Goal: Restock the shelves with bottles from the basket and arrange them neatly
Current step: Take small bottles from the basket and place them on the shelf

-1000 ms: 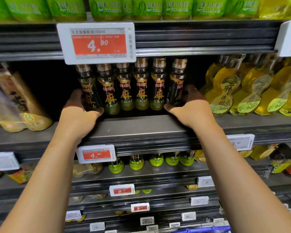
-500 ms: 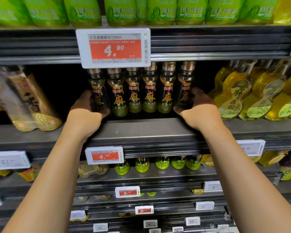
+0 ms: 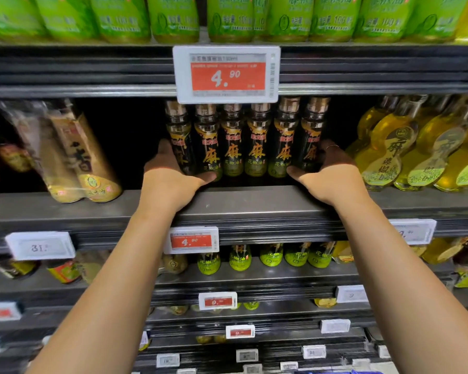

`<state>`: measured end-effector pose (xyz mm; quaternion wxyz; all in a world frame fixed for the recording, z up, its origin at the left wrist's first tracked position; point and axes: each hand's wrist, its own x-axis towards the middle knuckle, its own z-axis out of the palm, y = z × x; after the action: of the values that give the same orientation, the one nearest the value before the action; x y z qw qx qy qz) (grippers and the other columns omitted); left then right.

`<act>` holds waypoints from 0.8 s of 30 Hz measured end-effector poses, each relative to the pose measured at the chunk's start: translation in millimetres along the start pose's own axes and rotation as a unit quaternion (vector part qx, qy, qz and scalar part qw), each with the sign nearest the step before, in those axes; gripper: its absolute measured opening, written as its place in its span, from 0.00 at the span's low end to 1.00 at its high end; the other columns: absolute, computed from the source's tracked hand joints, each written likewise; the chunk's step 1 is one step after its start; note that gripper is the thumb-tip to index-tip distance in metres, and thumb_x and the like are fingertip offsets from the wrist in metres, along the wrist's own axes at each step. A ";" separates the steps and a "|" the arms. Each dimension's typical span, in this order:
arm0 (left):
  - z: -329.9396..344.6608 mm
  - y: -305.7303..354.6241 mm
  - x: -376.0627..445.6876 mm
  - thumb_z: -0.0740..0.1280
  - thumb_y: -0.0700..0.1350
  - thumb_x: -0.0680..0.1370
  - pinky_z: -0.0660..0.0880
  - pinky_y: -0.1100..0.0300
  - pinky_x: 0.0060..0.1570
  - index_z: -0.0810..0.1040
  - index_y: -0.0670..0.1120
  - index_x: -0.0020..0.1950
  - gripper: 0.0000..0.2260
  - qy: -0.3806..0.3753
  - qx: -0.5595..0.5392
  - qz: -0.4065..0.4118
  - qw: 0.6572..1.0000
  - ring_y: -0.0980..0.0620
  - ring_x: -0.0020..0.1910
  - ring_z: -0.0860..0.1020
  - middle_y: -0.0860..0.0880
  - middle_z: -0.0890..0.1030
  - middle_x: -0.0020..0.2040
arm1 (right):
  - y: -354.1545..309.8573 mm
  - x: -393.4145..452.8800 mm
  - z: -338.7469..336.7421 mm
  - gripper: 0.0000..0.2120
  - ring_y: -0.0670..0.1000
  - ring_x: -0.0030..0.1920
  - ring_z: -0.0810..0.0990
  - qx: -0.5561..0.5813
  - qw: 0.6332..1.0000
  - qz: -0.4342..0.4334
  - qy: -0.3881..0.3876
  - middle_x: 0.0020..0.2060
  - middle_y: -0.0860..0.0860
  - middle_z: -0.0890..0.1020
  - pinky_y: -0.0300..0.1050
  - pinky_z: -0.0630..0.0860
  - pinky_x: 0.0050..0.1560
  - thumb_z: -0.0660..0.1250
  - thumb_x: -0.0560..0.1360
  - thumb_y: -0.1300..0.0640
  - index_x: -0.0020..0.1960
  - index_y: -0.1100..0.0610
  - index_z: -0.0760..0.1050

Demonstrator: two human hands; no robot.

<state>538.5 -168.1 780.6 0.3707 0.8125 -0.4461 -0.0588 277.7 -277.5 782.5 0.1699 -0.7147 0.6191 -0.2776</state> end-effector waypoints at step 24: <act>-27.1 -32.1 -37.9 0.72 0.57 0.76 0.71 0.57 0.39 0.75 0.44 0.52 0.18 0.033 -0.057 0.057 0.996 0.51 0.42 0.75 0.50 0.76 0.44 | 5.8 -77.6 -0.1 0.13 0.46 0.41 0.78 0.058 0.990 0.011 0.127 0.46 0.48 0.81 0.39 0.75 0.48 0.74 0.74 0.52 0.56 0.52 0.76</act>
<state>549.4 -113.6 770.2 0.4333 0.7646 -0.4757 -0.0362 266.9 -202.5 764.7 0.1337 -0.6558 0.6265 -0.3995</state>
